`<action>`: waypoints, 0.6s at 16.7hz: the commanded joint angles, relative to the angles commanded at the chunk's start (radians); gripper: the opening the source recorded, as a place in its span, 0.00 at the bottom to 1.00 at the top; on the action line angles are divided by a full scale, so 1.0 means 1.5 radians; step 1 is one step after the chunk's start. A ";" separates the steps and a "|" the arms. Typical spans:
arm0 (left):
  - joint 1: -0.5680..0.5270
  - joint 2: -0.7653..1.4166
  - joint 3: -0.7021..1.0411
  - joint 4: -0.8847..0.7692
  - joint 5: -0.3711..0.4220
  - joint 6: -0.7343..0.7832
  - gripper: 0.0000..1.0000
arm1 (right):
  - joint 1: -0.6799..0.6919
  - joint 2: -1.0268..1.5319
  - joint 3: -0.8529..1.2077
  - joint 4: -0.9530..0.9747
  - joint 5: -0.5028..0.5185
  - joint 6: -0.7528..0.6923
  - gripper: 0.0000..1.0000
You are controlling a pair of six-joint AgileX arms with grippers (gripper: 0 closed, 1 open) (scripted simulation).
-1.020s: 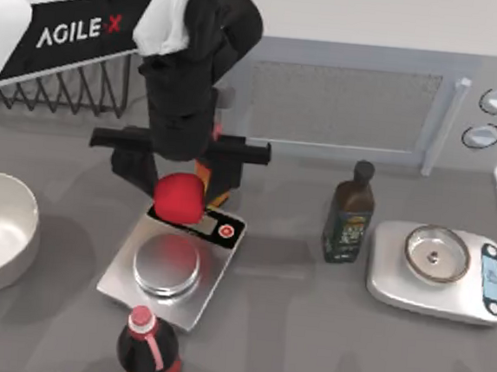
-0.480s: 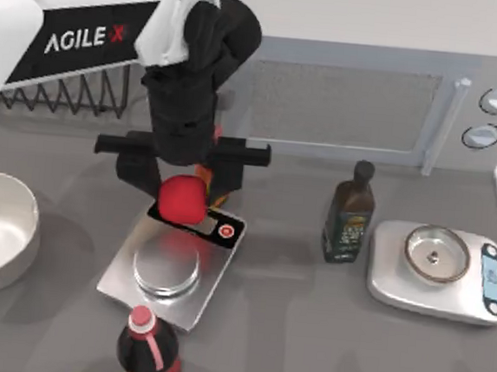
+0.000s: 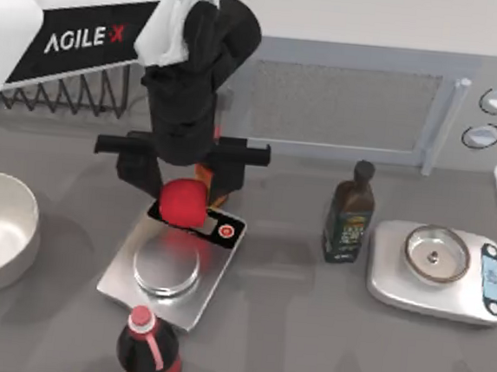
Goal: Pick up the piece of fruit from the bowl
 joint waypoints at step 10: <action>0.000 0.000 0.000 0.000 0.000 0.000 1.00 | 0.000 0.000 0.000 0.000 0.000 0.000 1.00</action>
